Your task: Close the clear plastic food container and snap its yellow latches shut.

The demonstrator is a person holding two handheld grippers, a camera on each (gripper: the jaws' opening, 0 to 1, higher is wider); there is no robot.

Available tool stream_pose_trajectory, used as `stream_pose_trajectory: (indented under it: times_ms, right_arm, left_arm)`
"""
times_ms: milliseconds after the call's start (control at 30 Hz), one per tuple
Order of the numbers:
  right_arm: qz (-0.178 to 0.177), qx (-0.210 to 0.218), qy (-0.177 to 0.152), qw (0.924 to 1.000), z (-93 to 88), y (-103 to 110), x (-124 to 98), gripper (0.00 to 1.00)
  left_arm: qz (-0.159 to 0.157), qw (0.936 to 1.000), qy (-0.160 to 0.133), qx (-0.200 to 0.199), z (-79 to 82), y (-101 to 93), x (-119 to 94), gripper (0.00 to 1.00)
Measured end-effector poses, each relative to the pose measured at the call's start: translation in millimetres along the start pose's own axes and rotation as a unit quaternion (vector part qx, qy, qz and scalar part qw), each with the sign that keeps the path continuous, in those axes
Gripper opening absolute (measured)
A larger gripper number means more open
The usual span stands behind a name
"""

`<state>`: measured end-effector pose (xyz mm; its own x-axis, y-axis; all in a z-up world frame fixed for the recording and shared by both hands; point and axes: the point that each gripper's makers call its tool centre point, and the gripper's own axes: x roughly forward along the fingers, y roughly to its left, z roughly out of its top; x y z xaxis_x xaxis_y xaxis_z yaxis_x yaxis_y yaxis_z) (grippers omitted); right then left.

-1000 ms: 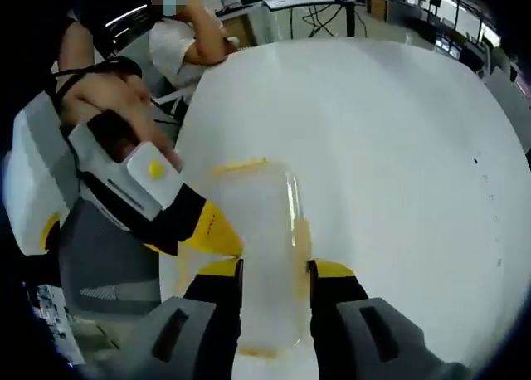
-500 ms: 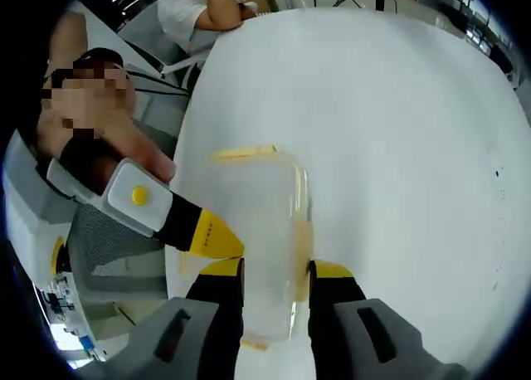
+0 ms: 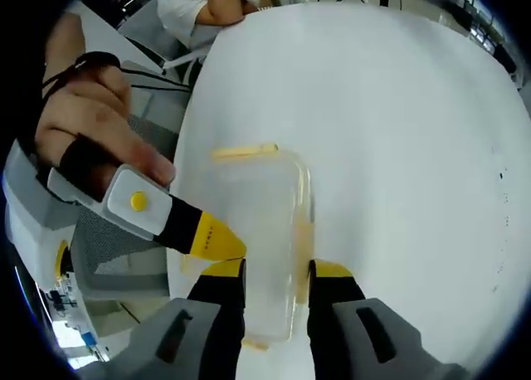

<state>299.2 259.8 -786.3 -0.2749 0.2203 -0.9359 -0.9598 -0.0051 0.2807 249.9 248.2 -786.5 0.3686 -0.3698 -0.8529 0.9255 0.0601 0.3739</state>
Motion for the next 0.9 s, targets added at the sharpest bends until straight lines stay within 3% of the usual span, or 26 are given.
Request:
stream_pose_trajectory:
  times_ms: [233,467,533,633,767,833,900]
  right_arm:
    - [-0.004,0.005,-0.001,1.0,-2.6,3,-1,0.26]
    - [-0.029,0.016,-0.072,0.9969,-3.5,4,-7,0.27]
    - [-0.039,0.03,-0.085,0.9952,-4.2,3,-8,0.27]
    - [-0.042,0.036,-0.091,0.9944,-4.1,3,-8,0.27]
    - [-0.059,0.018,-0.091,0.9939,-1.0,5,-9,0.27]
    - [-0.071,0.008,-0.096,0.9928,0.3,4,-11,0.3]
    - [-0.095,0.0,-0.125,0.9876,7.2,0,-17,0.37]
  left_arm:
    - [-0.01,0.9999,-0.002,0.002,1.0,-1.7,-2,0.37]
    - [-0.038,0.9989,0.008,0.027,1.4,-2.4,-6,0.38]
    - [-0.067,0.9977,0.001,0.005,2.5,-10.2,-8,0.44]
    - [-0.084,0.996,-0.013,-0.029,5.7,-14.8,-10,0.56]
    - [-0.107,0.994,-0.016,-0.017,4.8,-26.8,-13,0.72]
    - [-0.12,0.9923,-0.02,-0.019,5.4,-32.8,-17,0.74]
    - [-0.124,0.9917,-0.018,-0.028,2.9,-33.1,-20,0.74]
